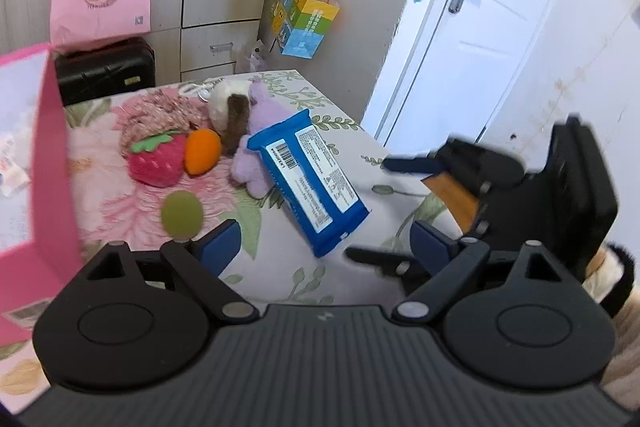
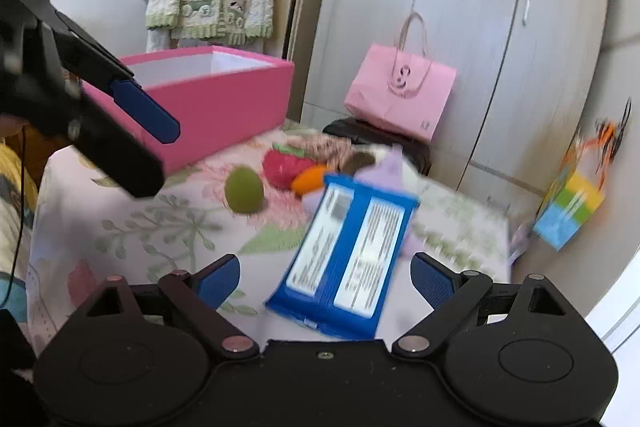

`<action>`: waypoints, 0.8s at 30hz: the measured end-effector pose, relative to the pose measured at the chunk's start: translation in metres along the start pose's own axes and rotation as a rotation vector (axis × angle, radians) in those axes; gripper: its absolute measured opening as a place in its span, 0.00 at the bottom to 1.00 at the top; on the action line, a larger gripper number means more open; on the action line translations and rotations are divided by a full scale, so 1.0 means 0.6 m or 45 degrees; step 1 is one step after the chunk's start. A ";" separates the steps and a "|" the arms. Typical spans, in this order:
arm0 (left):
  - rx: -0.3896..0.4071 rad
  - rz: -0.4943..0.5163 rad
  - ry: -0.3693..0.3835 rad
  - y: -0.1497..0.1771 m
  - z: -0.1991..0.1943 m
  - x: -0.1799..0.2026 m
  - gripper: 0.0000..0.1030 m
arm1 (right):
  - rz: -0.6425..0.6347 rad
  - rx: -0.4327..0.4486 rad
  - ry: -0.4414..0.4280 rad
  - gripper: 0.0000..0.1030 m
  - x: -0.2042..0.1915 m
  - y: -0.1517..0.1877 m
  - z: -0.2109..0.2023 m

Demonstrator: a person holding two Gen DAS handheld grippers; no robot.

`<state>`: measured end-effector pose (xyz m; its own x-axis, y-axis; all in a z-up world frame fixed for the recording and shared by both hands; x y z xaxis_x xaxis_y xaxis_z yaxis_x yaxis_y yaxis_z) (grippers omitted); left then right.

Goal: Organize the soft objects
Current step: 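Move both tools back toward the blue wet-wipes pack on the table, then grasp the blue wet-wipes pack with the right tool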

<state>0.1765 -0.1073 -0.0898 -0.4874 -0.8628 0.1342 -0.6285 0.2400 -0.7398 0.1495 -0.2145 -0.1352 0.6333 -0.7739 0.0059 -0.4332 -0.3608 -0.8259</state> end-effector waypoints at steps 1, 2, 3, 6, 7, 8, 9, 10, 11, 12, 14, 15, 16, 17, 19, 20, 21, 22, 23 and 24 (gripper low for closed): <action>0.012 -0.011 -0.003 0.000 0.009 0.000 0.88 | 0.013 0.008 0.001 0.92 0.002 0.007 0.007; 0.029 -0.014 -0.009 0.001 0.018 0.002 0.86 | 0.021 0.022 0.003 0.92 0.005 0.012 0.014; 0.043 -0.006 -0.018 0.001 0.029 0.005 0.84 | 0.033 0.042 0.007 0.92 0.007 0.016 0.020; 0.019 0.004 -0.023 0.008 0.061 0.013 0.72 | 0.068 0.104 0.001 0.92 0.013 0.019 0.038; 0.011 -0.015 -0.014 0.011 0.070 0.014 0.72 | 0.077 0.100 0.007 0.92 0.016 0.022 0.046; 0.005 -0.033 -0.007 0.013 0.081 0.015 0.70 | 0.078 0.094 0.023 0.92 0.015 0.023 0.052; 0.004 -0.049 -0.013 0.014 0.092 0.015 0.69 | 0.083 0.101 0.045 0.92 0.019 0.023 0.059; 0.011 -0.056 -0.027 0.015 0.101 0.014 0.67 | 0.085 0.107 0.062 0.92 0.021 0.023 0.063; 0.035 -0.060 -0.047 0.015 0.109 0.012 0.65 | 0.086 0.111 0.076 0.92 0.023 0.024 0.066; 0.059 -0.070 -0.063 0.014 0.114 0.011 0.64 | 0.093 0.112 0.092 0.92 0.026 0.024 0.070; 0.092 -0.094 -0.088 0.013 0.126 0.009 0.63 | 0.121 0.121 0.108 0.92 0.029 0.029 0.076; 0.109 -0.108 -0.090 0.012 0.129 0.009 0.63 | 0.138 0.122 0.114 0.92 0.030 0.030 0.079; 0.133 -0.123 -0.094 0.010 0.131 0.008 0.63 | 0.156 0.119 0.118 0.92 0.034 0.034 0.082; 0.153 -0.134 -0.100 0.009 0.135 0.009 0.63 | 0.177 0.121 0.118 0.92 0.036 0.036 0.084; 0.190 -0.140 -0.116 0.008 0.142 0.010 0.63 | 0.209 0.154 0.132 0.91 0.039 0.038 0.082; 0.202 -0.148 -0.129 0.008 0.146 0.009 0.60 | 0.218 0.177 0.131 0.91 0.038 0.038 0.079; 0.204 -0.156 -0.132 0.009 0.150 0.010 0.58 | 0.224 0.191 0.129 0.87 0.037 0.039 0.077; 0.206 -0.169 -0.124 0.010 0.154 0.011 0.54 | 0.228 0.204 0.129 0.84 0.036 0.040 0.076; 0.205 -0.183 -0.109 0.012 0.157 0.012 0.50 | 0.235 0.213 0.128 0.79 0.037 0.041 0.075; 0.194 -0.199 -0.100 0.016 0.163 0.014 0.49 | 0.252 0.220 0.124 0.78 0.037 0.043 0.076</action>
<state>0.2259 -0.1555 -0.1600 -0.3393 -0.9175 0.2076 -0.5906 0.0360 -0.8061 0.1814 -0.2174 -0.1822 0.4792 -0.8697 -0.1181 -0.4212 -0.1098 -0.9003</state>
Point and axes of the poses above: each gripper's, at about its wrist camera, not at the fingertips, and z roughly the way its jaws point, x to its right, y to its underside, the point moved 9 cm from there along z, roughly the way its jaws point, and after that the axes turned 11 degrees about -y, right-handed, at the moved point
